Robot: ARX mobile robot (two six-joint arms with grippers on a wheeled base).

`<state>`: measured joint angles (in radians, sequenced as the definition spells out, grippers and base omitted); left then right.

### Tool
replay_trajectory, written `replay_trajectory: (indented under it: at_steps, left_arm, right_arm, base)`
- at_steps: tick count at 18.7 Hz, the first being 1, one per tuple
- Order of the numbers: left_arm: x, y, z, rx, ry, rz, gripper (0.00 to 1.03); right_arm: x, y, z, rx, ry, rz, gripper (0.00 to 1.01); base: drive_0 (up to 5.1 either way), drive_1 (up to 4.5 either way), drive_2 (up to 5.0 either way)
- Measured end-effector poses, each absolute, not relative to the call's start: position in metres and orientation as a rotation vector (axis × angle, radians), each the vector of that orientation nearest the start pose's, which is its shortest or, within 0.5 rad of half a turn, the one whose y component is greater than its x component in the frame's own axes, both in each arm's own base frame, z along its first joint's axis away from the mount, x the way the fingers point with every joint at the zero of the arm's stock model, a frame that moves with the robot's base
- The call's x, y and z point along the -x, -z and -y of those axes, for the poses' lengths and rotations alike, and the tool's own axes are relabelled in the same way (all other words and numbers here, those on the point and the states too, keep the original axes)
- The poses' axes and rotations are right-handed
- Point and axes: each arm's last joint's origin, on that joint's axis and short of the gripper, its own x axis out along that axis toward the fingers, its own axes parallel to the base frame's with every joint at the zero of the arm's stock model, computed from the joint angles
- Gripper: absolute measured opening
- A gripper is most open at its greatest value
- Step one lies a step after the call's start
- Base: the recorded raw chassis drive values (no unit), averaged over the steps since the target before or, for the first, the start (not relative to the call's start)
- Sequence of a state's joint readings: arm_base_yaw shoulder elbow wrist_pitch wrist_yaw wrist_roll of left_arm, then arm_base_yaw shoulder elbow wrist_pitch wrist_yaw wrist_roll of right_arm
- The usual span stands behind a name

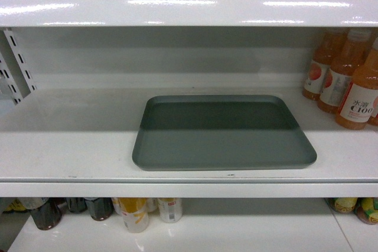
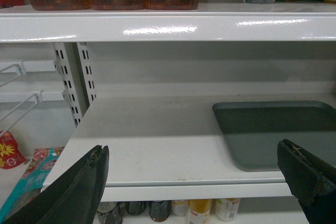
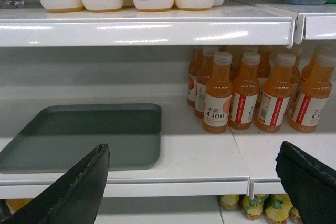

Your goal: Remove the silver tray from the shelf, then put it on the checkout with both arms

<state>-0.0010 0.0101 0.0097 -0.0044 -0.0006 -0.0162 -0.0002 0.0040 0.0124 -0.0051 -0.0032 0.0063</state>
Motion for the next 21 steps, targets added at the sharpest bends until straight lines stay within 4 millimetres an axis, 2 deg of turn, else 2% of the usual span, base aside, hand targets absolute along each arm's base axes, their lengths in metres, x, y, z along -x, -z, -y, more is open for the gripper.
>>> replay_trajectory:
  at_steps: [12, 13, 14, 15, 16, 18, 21]
  left_arm:
    - [-0.098, -0.166, 0.000, 0.016, 0.001, -0.005, 0.98]
    - [-0.098, -0.164, 0.000, 0.020, -0.011, -0.033, 0.98]
    - [-0.100, -0.165, 0.003, 0.050, -0.113, -0.267, 0.98]
    - [-0.115, -0.166, 0.005, 0.074, -0.151, -0.362, 0.98]
    - [-0.131, -0.158, 0.007, 0.101, -0.152, -0.439, 0.98]
    - [-0.161, -0.141, 0.016, 0.106, -0.068, -0.538, 0.98]
    - [-0.178, -0.134, 0.020, 0.109, -0.025, -0.576, 0.98]
  right_arm:
    - [-0.097, -0.167, 0.000, -0.006, -0.003, 0.003, 0.98]
    - [-0.097, -0.167, 0.000, -0.006, -0.003, 0.003, 0.98]
    - [-0.097, -0.164, 0.000, 0.000, -0.064, -0.149, 0.98]
    - [-0.106, -0.159, -0.001, -0.001, -0.136, -0.284, 0.98]
    - [-0.116, -0.149, -0.004, 0.009, -0.174, -0.355, 0.98]
    - [-0.136, -0.136, -0.008, 0.018, -0.189, -0.424, 0.98]
    - [-0.147, -0.129, -0.010, 0.020, -0.191, -0.452, 0.98]
  base:
    - [0.0, 0.00, 0.0]
    - [0.0, 0.00, 0.0]
    - [0.0, 0.00, 0.0]
    - [0.0, 0.00, 0.0]
    - [0.0, 0.00, 0.0]
    - [0.0, 0.00, 0.0]
    - [0.0, 0.00, 0.0]
